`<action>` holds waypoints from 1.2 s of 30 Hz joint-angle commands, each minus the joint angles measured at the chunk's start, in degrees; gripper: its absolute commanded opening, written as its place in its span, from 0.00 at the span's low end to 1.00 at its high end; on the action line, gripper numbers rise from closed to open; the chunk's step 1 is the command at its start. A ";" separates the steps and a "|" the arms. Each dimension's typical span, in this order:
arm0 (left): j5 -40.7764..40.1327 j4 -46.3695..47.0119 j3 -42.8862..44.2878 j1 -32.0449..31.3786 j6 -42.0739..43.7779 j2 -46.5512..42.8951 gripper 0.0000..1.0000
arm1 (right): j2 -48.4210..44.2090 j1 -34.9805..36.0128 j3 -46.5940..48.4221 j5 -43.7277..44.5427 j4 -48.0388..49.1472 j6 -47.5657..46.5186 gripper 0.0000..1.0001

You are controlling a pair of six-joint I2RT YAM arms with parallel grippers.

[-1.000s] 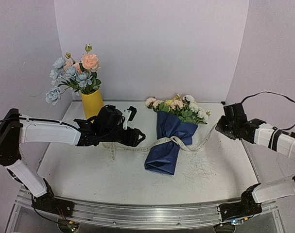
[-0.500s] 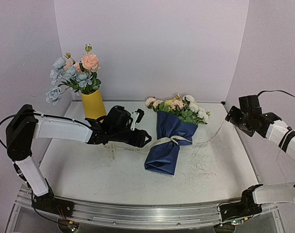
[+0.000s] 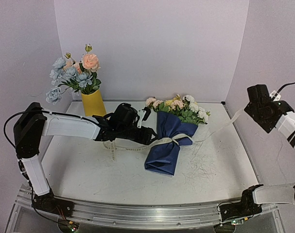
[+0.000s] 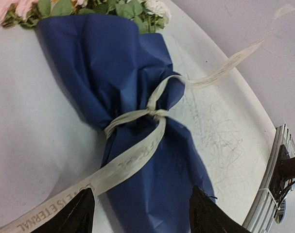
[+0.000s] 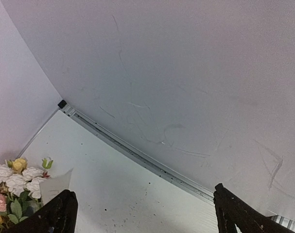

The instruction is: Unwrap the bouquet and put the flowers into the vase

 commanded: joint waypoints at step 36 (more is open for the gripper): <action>-6.29 -3.16 9.05 -1.79 -1.98 6.07 0.63 | 6.12 11.92 -18.63 -57.89 43.85 -31.70 0.51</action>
